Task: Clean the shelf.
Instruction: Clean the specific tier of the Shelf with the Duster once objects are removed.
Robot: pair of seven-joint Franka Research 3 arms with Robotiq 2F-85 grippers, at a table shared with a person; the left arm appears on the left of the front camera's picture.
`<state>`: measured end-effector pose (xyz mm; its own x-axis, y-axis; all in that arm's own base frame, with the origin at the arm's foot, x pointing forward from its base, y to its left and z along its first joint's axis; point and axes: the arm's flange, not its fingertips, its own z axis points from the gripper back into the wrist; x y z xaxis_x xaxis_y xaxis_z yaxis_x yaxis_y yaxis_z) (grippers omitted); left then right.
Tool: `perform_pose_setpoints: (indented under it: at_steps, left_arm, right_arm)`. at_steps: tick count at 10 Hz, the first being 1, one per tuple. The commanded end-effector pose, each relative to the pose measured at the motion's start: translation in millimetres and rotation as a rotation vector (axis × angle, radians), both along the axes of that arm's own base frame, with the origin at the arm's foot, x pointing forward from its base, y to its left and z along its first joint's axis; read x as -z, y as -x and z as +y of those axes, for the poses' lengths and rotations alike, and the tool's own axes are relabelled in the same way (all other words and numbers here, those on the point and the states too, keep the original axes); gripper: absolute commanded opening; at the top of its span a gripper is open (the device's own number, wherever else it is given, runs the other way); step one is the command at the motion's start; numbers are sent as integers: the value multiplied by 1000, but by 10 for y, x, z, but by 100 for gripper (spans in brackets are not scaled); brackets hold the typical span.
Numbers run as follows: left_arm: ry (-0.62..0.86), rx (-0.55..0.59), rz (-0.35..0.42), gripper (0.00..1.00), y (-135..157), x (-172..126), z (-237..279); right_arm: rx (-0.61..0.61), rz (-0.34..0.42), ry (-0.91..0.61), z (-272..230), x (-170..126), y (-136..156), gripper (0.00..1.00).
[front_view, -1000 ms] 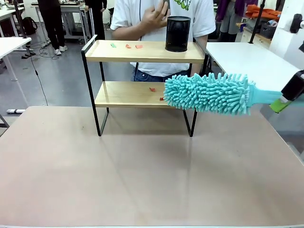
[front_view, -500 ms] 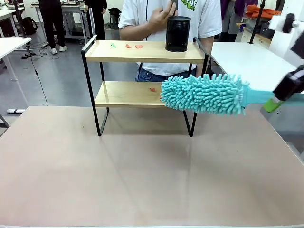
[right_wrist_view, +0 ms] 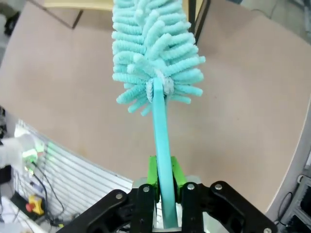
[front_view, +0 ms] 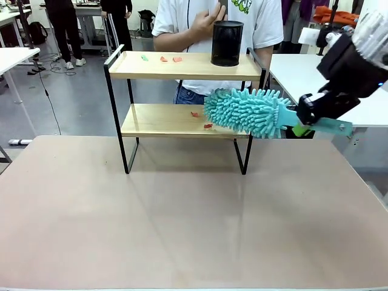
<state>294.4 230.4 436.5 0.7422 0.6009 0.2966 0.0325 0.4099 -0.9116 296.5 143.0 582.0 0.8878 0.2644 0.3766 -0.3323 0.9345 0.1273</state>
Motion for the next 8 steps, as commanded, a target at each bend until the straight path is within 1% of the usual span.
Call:
perform_pose_setpoints:
  at_steps: [1,3,4,6,8]
  left_arm:
    - [-3,6,-32,100,0,6,-10]
    - [-3,6,-32,100,0,6,-10]
    - [-3,6,-32,100,0,6,-10]
    - [-3,6,-32,100,0,6,-10]
    - [-3,6,-32,100,0,6,-10]
  right_arm:
    - [93,-35,13,199,109,-62,12]
    - [171,-73,-2,361,235,-165,12]
    - [208,-111,9,437,289,-197,12]
    - [280,-231,47,557,365,-247,12]
    - [329,-250,92,658,480,-337,12]
